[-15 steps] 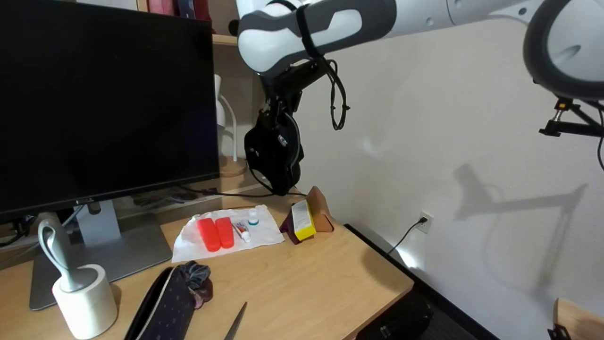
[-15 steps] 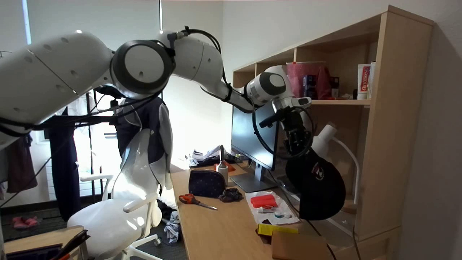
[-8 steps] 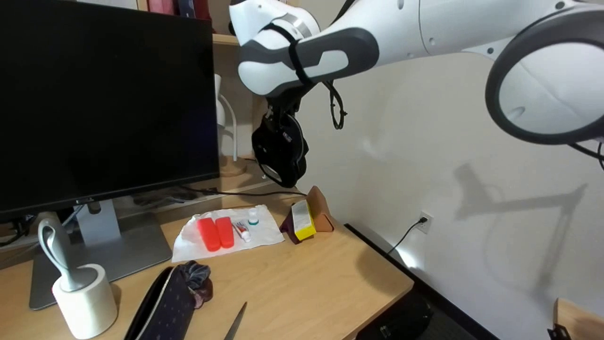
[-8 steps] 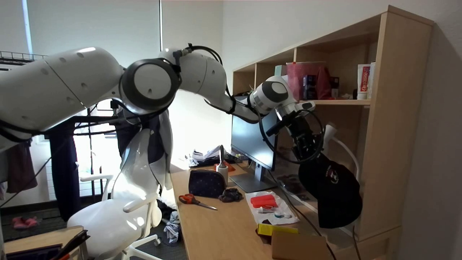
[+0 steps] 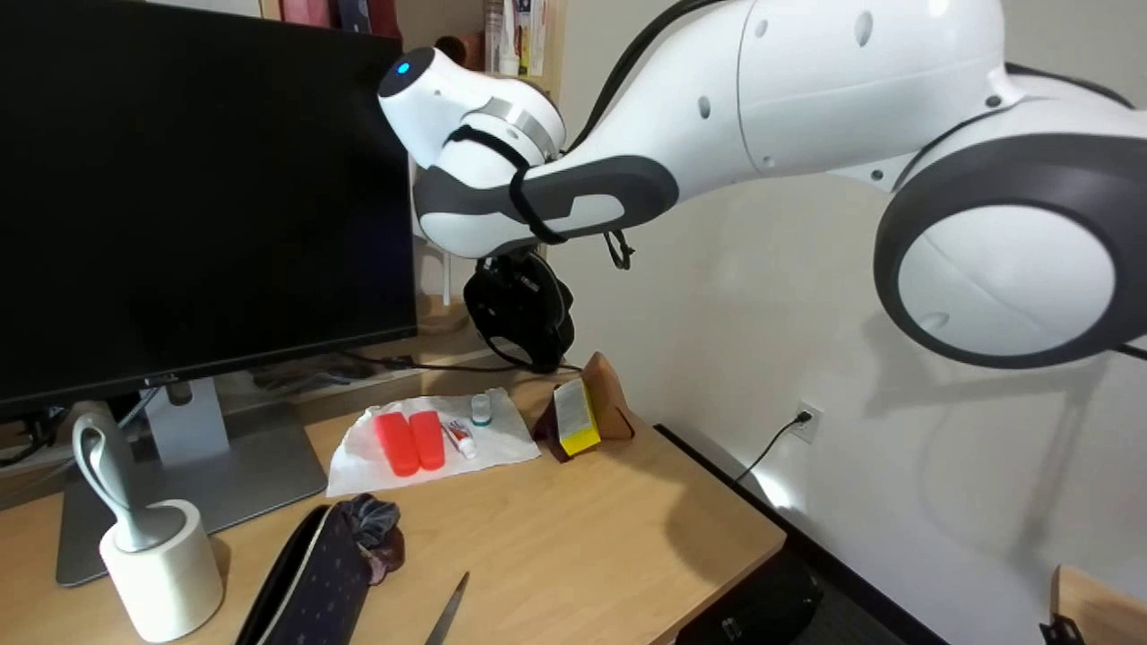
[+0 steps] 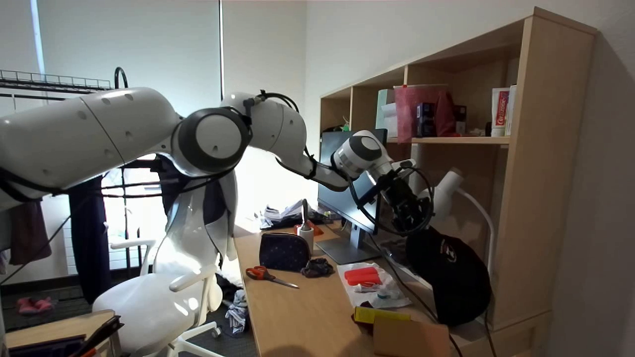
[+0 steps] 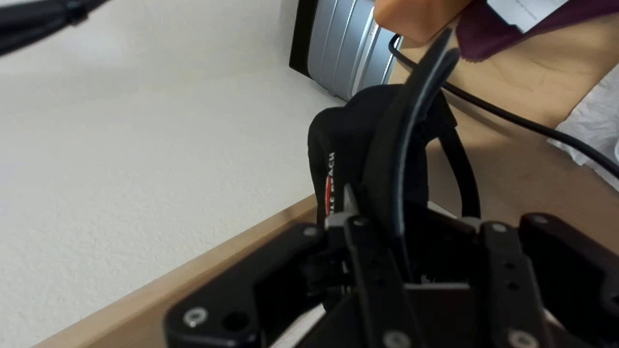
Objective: Move the cap forward on the desk
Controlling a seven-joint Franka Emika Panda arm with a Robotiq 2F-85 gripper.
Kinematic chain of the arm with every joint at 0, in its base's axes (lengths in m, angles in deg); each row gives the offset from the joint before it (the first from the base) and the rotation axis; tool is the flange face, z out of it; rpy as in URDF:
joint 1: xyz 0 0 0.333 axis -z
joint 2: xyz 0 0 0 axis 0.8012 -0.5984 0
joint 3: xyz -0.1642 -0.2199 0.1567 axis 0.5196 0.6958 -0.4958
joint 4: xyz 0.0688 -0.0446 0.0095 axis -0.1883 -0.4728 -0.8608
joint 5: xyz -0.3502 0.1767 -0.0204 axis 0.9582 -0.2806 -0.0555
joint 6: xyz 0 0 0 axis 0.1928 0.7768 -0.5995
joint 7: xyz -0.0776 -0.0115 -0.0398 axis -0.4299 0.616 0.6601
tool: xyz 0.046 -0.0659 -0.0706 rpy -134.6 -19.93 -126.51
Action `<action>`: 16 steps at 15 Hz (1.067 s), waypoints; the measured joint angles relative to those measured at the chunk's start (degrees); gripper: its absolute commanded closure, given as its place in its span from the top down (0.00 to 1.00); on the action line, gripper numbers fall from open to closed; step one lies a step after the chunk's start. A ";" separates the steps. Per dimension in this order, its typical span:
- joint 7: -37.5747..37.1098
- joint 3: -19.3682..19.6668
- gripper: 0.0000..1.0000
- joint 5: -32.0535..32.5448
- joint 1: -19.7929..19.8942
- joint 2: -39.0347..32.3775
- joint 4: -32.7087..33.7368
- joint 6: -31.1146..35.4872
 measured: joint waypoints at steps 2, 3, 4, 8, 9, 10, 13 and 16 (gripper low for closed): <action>0.11 -0.07 0.47 -0.04 -0.08 -0.33 0.25 -0.33; 0.28 -0.09 0.53 -0.08 -0.03 -0.31 0.49 -0.61; 0.61 -0.23 0.60 -0.42 0.13 -0.20 0.80 -0.97; 4.41 -2.49 0.84 -3.62 1.68 1.30 1.70 -1.19; 5.60 -3.37 0.92 -4.77 2.12 1.84 1.82 -1.19; 7.01 -4.33 0.97 -6.01 2.55 2.43 1.85 -1.23; 11.33 -7.01 1.00 -9.32 3.69 4.63 1.85 -3.56; 16.86 -8.89 1.00 -11.18 5.30 7.95 1.83 -7.85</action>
